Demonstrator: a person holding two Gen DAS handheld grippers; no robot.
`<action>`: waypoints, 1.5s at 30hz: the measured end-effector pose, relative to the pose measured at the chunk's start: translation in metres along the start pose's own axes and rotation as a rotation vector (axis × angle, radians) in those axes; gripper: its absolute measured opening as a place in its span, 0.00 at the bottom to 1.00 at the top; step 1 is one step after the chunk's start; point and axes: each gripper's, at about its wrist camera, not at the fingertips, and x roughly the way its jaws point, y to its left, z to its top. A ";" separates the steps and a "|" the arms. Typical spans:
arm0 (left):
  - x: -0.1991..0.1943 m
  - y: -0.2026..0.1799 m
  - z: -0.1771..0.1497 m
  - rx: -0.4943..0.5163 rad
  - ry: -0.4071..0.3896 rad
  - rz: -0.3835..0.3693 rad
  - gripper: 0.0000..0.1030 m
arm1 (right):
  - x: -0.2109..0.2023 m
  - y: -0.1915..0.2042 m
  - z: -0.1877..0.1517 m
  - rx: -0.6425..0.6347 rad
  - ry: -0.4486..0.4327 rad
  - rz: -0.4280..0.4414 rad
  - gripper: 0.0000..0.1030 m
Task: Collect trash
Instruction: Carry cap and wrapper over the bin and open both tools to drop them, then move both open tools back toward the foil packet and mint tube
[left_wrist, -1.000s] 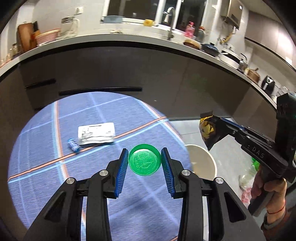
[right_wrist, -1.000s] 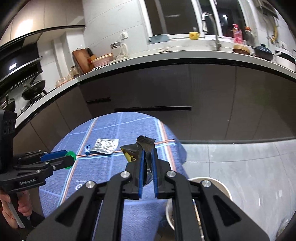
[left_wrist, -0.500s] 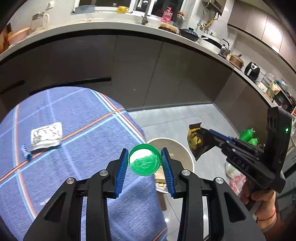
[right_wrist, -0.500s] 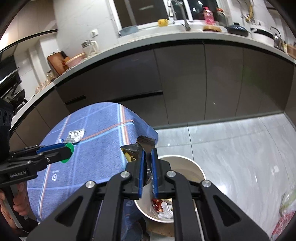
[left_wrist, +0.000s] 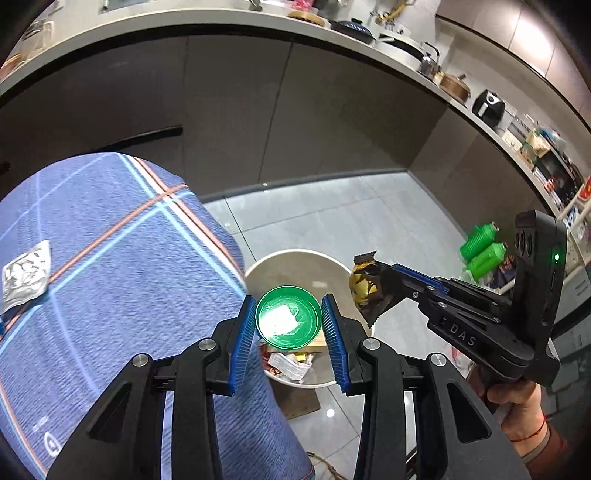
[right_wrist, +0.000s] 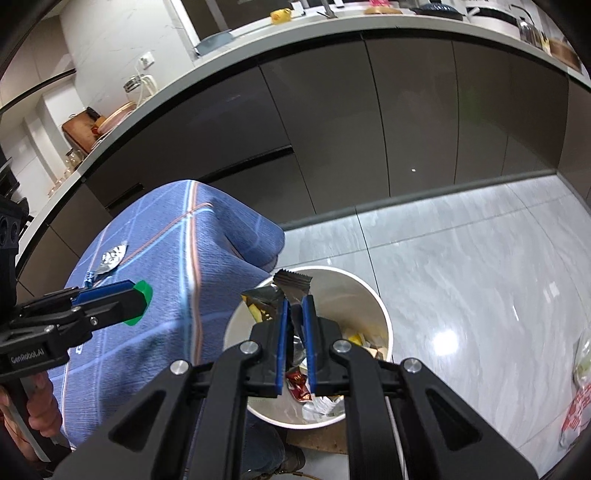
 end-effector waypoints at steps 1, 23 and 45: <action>0.006 -0.002 0.000 0.005 0.008 -0.003 0.34 | 0.002 -0.002 -0.001 0.005 0.006 -0.005 0.10; 0.017 0.007 0.016 -0.057 -0.089 0.071 0.92 | 0.013 -0.025 -0.006 -0.040 -0.038 -0.026 0.95; -0.040 0.038 0.000 -0.184 -0.142 0.130 0.92 | 0.001 0.022 0.003 -0.162 -0.039 -0.011 0.97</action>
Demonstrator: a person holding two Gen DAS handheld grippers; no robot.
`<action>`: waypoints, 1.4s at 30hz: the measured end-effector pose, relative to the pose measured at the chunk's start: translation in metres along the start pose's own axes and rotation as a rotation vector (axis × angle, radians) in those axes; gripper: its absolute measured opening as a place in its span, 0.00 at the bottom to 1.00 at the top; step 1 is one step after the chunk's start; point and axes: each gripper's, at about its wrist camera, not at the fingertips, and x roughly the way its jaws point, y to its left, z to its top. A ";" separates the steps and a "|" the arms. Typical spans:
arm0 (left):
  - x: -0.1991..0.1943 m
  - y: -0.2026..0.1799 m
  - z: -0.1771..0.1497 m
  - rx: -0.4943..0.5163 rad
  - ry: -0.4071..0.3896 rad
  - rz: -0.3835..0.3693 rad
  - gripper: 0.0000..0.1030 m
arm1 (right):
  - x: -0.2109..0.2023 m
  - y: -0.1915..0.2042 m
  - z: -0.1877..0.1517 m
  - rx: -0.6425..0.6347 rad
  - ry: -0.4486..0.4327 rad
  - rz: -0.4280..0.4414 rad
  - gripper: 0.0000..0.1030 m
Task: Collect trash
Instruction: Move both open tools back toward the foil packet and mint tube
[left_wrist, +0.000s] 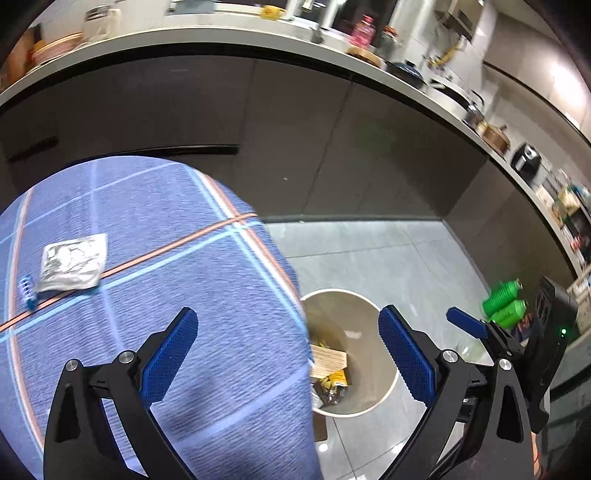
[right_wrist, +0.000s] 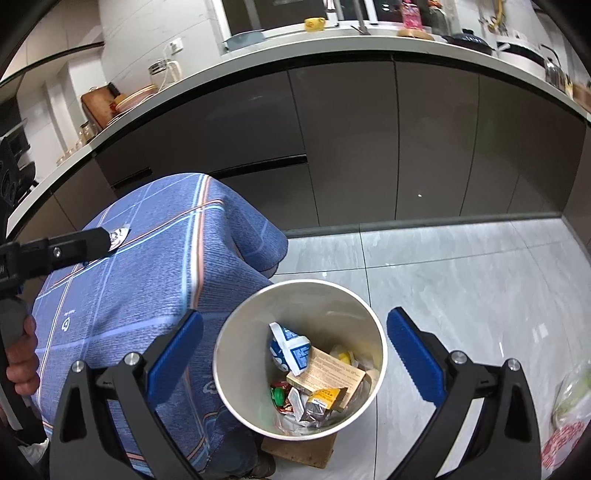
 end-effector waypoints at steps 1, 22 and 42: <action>-0.006 0.006 -0.001 -0.014 -0.007 0.012 0.92 | -0.001 0.004 0.001 -0.006 -0.004 0.004 0.97; -0.081 0.143 -0.033 -0.236 -0.033 0.310 0.92 | 0.006 0.144 0.041 -0.308 -0.022 0.286 0.97; -0.070 0.223 -0.025 -0.359 -0.016 0.287 0.89 | 0.106 0.252 0.080 -0.728 0.132 0.432 0.97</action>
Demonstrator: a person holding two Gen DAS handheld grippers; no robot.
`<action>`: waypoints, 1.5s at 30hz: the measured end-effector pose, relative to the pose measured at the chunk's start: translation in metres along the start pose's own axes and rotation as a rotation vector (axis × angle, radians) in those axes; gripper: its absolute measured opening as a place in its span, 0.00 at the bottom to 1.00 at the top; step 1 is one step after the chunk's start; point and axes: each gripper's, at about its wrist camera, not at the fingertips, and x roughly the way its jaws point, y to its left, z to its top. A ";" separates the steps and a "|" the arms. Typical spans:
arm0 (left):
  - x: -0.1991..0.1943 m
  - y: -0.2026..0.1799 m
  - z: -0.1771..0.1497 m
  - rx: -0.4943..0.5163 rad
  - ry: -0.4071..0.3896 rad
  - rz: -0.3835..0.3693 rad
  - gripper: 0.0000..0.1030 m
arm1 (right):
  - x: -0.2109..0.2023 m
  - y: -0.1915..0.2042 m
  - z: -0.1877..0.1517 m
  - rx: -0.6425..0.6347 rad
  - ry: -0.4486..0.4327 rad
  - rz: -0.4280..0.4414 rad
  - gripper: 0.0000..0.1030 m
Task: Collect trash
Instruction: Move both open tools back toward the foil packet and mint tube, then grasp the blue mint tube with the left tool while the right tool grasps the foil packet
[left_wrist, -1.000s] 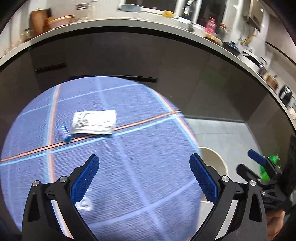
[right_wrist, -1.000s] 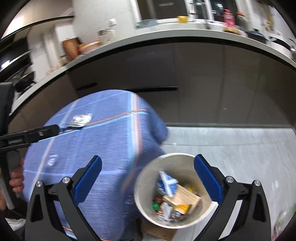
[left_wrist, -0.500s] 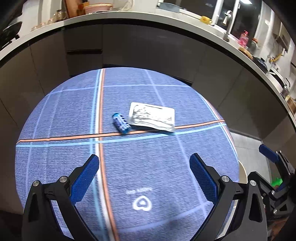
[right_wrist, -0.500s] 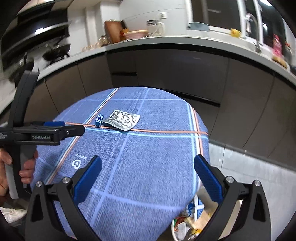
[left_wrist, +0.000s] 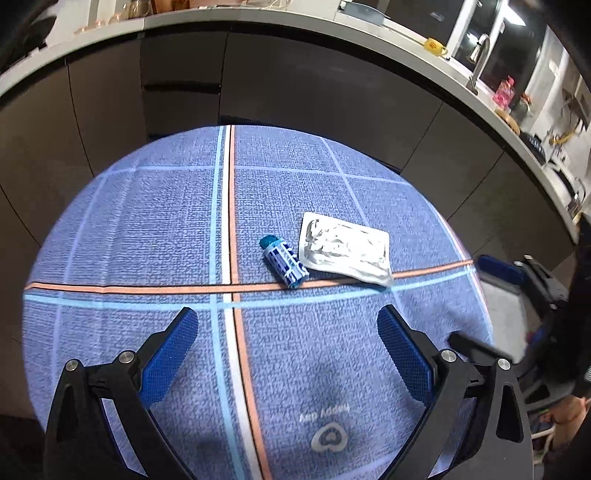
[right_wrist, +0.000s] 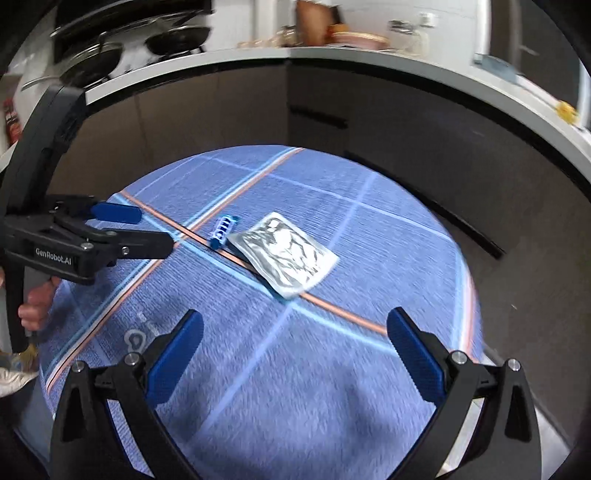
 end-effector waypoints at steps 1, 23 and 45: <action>0.003 0.001 0.002 -0.007 0.004 -0.010 0.85 | 0.007 -0.002 0.004 -0.010 0.006 0.024 0.97; 0.054 0.015 0.026 -0.033 0.126 -0.134 0.55 | 0.111 -0.006 0.053 -0.226 0.144 0.209 0.97; 0.079 -0.001 0.049 -0.042 0.112 -0.081 0.46 | 0.032 0.009 -0.021 0.115 0.086 0.017 0.66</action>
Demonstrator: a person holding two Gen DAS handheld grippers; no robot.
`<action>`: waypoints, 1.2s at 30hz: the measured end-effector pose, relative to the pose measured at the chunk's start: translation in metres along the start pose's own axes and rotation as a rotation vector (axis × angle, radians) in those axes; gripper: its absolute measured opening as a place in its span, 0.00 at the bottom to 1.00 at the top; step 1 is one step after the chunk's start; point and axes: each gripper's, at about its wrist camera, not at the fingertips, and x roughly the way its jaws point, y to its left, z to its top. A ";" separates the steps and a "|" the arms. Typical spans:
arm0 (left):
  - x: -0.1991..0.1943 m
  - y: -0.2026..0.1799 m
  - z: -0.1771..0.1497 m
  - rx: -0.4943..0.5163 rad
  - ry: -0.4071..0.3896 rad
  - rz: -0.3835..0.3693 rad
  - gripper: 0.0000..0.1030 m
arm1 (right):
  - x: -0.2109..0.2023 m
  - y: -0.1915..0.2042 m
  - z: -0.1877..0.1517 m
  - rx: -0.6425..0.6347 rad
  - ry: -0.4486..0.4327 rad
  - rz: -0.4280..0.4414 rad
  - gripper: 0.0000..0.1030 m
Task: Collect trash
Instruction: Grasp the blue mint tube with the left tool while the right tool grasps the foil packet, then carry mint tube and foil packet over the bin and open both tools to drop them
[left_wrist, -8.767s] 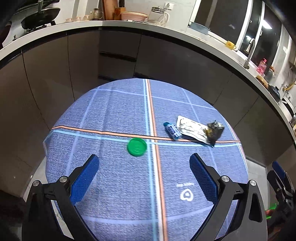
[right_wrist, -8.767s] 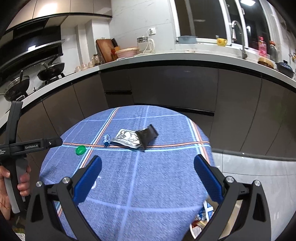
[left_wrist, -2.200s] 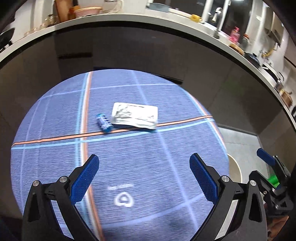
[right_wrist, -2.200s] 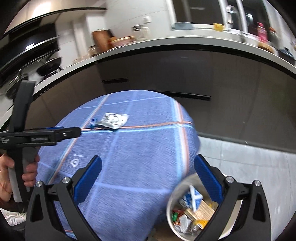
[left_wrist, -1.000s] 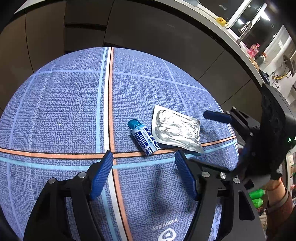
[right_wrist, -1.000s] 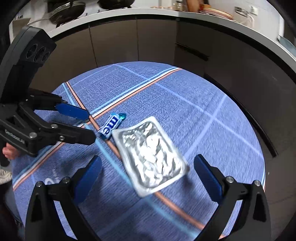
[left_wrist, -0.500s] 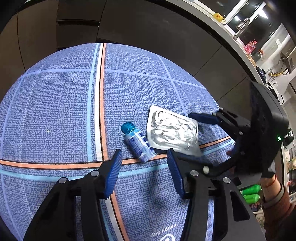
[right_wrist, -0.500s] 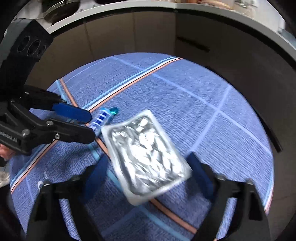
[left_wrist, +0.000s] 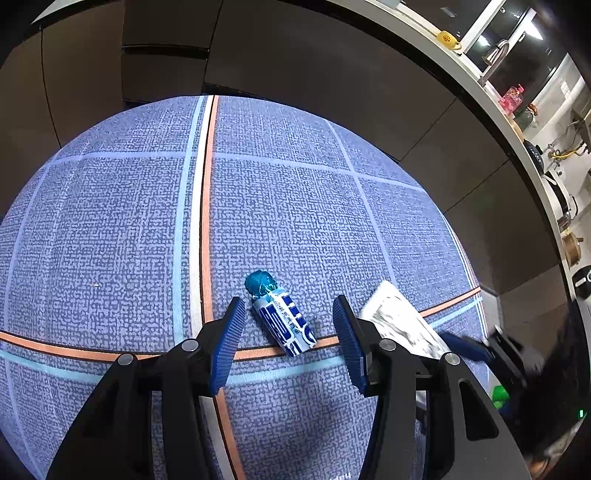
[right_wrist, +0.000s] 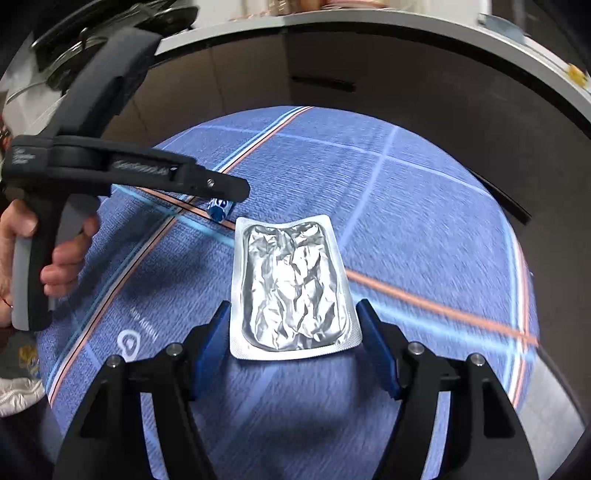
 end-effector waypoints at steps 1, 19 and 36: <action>0.001 -0.002 0.000 0.006 -0.005 0.011 0.46 | -0.004 0.000 -0.004 0.020 -0.008 -0.009 0.66; -0.047 -0.025 -0.036 0.113 -0.061 0.025 0.12 | -0.086 -0.006 -0.063 0.301 -0.153 -0.066 0.66; -0.117 -0.135 -0.099 0.343 -0.096 -0.191 0.12 | -0.184 -0.018 -0.135 0.411 -0.246 -0.234 0.66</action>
